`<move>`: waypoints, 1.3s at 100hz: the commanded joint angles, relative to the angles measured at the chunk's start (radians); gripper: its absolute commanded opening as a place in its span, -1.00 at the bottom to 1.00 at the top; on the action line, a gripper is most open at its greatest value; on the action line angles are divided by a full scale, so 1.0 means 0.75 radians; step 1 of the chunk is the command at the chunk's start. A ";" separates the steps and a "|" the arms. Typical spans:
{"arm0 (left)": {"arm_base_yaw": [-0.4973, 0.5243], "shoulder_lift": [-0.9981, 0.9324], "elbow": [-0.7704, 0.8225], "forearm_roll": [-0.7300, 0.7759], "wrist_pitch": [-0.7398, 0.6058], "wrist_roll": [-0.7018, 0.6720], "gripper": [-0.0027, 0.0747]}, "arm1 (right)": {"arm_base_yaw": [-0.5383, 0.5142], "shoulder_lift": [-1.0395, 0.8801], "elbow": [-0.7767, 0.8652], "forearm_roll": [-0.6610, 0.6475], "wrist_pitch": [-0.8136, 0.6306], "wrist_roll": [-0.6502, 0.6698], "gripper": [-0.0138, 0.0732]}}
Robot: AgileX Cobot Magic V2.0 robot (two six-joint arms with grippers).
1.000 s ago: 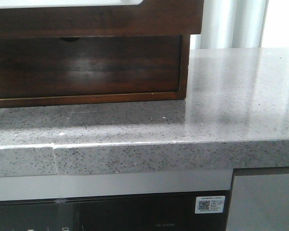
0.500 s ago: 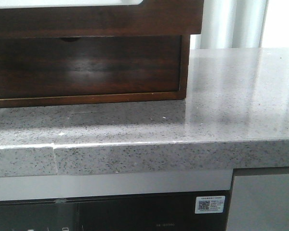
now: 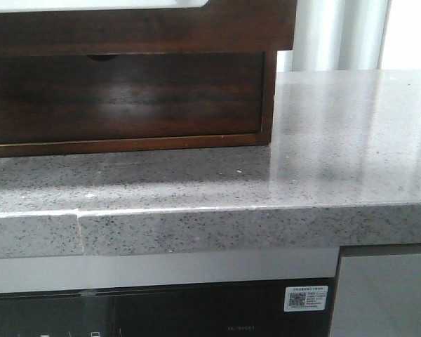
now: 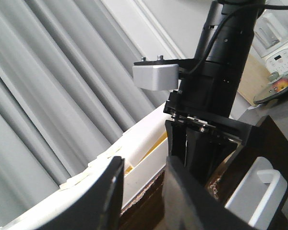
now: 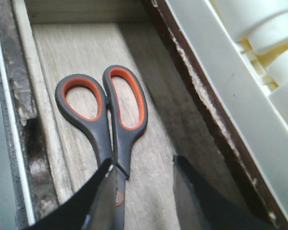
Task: Put scissors in drawer with both arms
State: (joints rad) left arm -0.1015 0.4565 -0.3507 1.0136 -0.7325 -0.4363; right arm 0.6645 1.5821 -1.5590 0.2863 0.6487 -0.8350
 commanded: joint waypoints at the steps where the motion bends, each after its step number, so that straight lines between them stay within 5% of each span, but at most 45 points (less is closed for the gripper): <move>1: -0.003 0.007 -0.037 -0.071 -0.042 -0.015 -0.53 | 0.000 -0.051 -0.043 0.012 -0.093 -0.017 -0.20; 24: -0.003 0.007 -0.037 -0.071 -0.042 -0.015 -0.53 | 0.000 -0.064 -0.043 0.012 -0.091 0.036 -0.23; 55: -0.003 0.007 -0.037 -0.071 -0.061 -0.019 -0.80 | 0.000 -0.123 -0.043 0.018 -0.002 0.070 -0.97; 72: -0.003 -0.008 -0.037 -0.071 -0.083 -0.028 -0.92 | 0.000 -0.178 -0.041 0.053 0.117 0.091 -0.97; 86: -0.003 -0.090 -0.037 -0.046 -0.056 -0.211 -0.92 | 0.000 -0.259 -0.038 0.053 0.185 0.091 -0.94; 130: -0.003 -0.491 -0.037 0.038 0.488 -0.603 -0.92 | 0.000 -0.739 0.314 0.080 -0.041 0.093 -0.90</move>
State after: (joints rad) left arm -0.1015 0.1144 -0.3507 1.0827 -0.4201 -0.8533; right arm 0.6645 1.1094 -1.3640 0.3235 0.7305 -0.7693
